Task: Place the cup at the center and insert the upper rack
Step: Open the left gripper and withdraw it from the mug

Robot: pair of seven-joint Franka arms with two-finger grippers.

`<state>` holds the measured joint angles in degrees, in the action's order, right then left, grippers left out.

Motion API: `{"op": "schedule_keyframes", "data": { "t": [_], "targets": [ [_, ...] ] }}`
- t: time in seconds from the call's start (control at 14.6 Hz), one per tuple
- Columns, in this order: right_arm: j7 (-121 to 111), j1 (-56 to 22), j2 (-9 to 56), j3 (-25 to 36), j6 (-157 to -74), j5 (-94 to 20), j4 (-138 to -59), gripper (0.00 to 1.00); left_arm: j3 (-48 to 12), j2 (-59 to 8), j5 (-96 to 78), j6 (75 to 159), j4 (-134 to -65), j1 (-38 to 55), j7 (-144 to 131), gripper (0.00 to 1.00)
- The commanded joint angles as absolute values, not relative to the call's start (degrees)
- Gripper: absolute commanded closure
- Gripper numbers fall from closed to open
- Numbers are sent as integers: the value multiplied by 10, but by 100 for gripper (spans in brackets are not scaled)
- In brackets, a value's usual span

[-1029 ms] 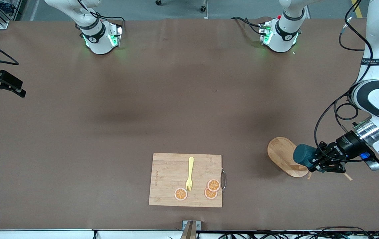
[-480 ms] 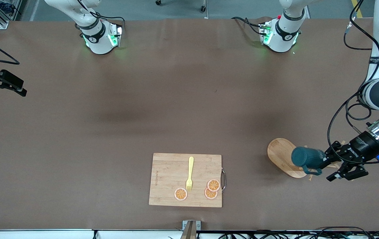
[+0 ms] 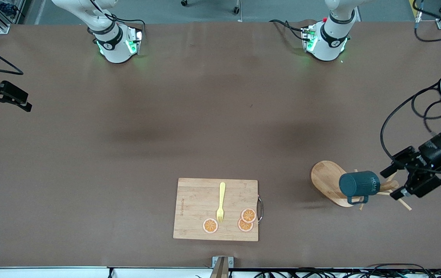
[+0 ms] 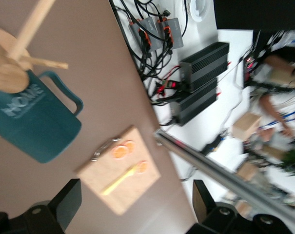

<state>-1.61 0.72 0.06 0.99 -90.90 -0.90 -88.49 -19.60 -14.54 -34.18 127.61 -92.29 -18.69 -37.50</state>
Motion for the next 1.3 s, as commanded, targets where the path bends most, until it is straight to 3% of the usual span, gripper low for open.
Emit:
{"op": "schedule_keyframes", "data": {
  "t": [0.0,0.21,0.55,0.82,1.23],
  "targets": [
    [-17,6,-5,11,-907,-12,-893,0,-194,-68,-220,1191,-938,-190,-321,0],
    [-18,4,-5,11,-915,-12,-893,0,-192,-25,-167,1081,-938,-192,-167,0],
    [-18,4,-5,11,-962,-13,-903,0,-195,21,-75,1010,-942,-188,-81,0],
    [-18,8,-32,11,-996,-12,-964,0,-208,38,-47,971,-943,-190,-48,0],
    [-21,6,-33,10,-962,-10,-951,0,-188,38,-47,969,-933,-158,-32,0]
  ]
}}
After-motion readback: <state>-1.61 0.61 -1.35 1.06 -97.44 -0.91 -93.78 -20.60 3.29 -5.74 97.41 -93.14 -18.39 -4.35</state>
